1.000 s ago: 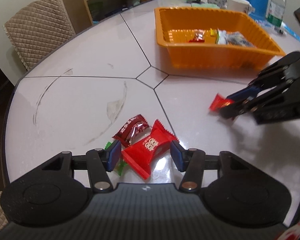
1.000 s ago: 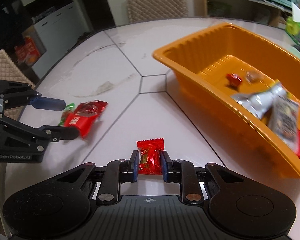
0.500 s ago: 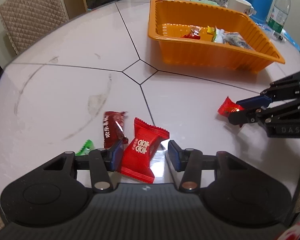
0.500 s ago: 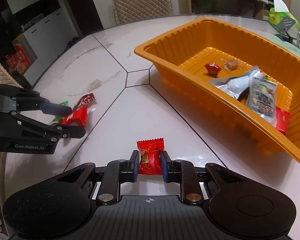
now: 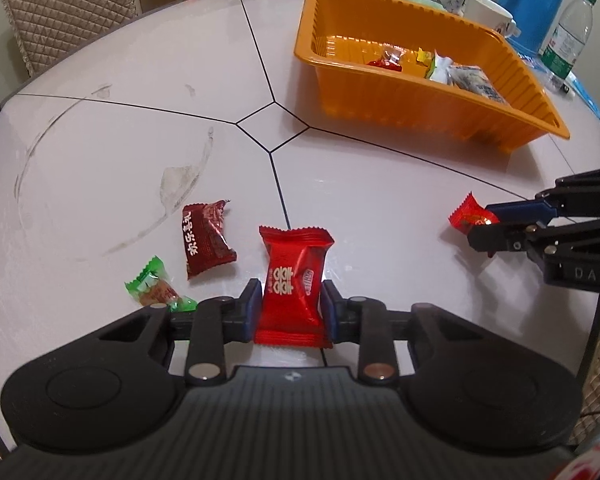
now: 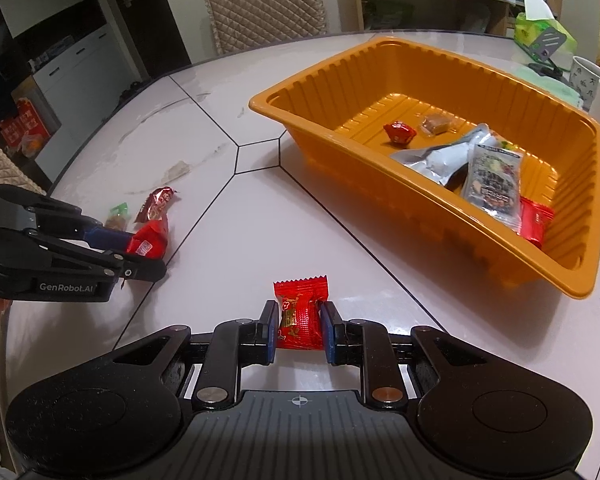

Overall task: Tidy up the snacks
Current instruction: 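Grasp the large red packet with the left gripper while the right holds the small packet, then carry both red packets over the orange tray with both grippers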

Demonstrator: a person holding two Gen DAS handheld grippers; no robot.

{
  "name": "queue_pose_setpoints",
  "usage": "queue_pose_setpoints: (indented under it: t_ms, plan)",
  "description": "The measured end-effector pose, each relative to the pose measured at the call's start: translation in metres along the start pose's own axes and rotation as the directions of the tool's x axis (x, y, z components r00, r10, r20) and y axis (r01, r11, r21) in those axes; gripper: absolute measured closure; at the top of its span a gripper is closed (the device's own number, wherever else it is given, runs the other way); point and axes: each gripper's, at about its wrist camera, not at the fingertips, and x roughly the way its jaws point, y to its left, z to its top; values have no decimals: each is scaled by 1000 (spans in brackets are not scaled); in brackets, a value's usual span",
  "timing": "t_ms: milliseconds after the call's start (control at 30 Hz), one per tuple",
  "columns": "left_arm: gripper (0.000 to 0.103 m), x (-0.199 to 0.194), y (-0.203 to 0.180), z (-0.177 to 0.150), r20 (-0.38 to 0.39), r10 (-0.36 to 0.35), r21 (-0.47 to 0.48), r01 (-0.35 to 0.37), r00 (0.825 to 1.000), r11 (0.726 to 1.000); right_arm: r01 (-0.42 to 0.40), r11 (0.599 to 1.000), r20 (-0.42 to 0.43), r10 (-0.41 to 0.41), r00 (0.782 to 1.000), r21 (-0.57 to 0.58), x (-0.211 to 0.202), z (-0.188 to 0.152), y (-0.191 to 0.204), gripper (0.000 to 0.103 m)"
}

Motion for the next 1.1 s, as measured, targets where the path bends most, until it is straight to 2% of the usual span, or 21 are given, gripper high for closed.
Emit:
queue_pose_setpoints:
  t_ms: [700,1100]
  plan:
    - [78,-26,-23,2,70,5,6,-5,998,1000,9,1000,60,-10,998,13,-34,-9,2,80]
    - [78,-56,-49,30,152,-18,75,7,988,997,15,999,115,-20,993,47,-69,1,-3,80]
